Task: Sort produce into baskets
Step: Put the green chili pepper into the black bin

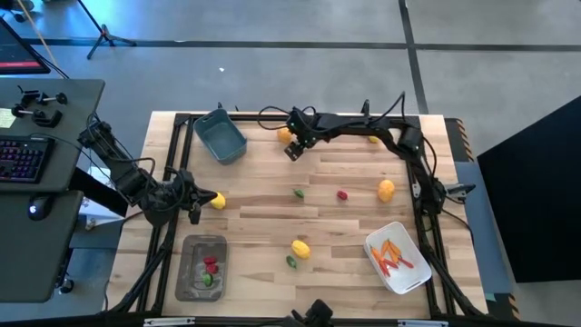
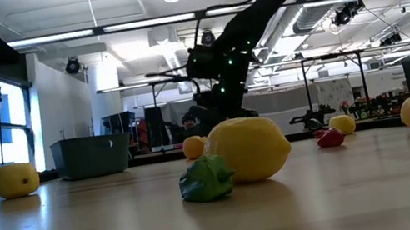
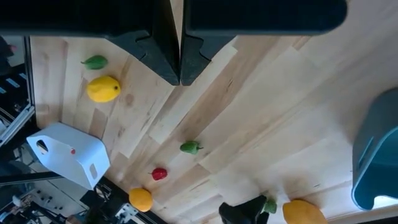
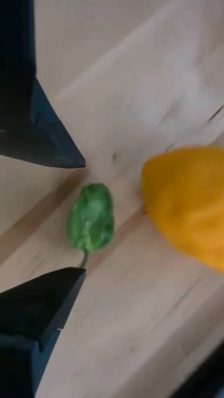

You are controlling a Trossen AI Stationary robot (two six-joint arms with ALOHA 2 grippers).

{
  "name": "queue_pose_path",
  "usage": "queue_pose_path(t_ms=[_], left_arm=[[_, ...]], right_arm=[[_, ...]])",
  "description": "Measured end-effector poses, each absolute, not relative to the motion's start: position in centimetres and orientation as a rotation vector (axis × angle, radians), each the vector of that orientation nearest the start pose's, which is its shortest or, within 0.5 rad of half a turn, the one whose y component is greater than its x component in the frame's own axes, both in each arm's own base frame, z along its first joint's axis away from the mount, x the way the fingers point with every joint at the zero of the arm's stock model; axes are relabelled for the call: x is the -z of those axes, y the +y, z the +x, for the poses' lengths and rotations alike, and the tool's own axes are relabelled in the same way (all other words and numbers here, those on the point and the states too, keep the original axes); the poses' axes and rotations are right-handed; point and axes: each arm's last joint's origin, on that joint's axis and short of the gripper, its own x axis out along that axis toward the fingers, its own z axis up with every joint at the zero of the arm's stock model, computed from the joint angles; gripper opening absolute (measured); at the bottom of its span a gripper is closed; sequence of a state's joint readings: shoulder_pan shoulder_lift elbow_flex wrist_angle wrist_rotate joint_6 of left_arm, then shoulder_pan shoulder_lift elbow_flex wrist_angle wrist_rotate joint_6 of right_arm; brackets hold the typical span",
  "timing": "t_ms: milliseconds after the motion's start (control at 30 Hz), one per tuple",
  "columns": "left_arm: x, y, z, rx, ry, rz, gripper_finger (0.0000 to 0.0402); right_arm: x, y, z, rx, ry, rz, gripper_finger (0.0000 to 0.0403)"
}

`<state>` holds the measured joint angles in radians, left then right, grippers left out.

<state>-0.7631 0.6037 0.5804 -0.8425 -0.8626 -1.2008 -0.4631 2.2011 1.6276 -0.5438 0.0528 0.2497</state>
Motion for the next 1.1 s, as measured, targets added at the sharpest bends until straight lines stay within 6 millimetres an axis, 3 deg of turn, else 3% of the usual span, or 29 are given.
queue_pose_path(t_ms=[233, 500, 733, 900, 1100], left_arm=[[-24.2, -5.7, 9.1, -0.412, 0.436, -0.539, 0.0000], [-24.2, -5.7, 9.1, -0.410, 0.439, -0.549, 0.0000], [-24.0, -5.9, 9.1, -0.363, 0.505, -0.580, 0.0000], [-24.0, -5.9, 9.1, -0.347, 0.518, -0.551, 0.0000], [-24.0, -6.0, 9.1, -0.324, 0.545, -0.550, 0.0000]], right_arm=[[-13.9, -20.7, 40.8, 0.610, 1.061, 0.451, 0.0225], [-14.0, -20.6, 40.7, 0.631, 1.068, 0.451, 0.0097], [-17.3, -18.8, 41.5, 0.560, 0.995, 0.352, 0.0006], [-18.0, -17.8, 41.9, 0.531, 0.992, 0.283, 0.0026], [-17.6, -20.1, 40.2, 0.415, 1.090, 0.203, 0.0124]])
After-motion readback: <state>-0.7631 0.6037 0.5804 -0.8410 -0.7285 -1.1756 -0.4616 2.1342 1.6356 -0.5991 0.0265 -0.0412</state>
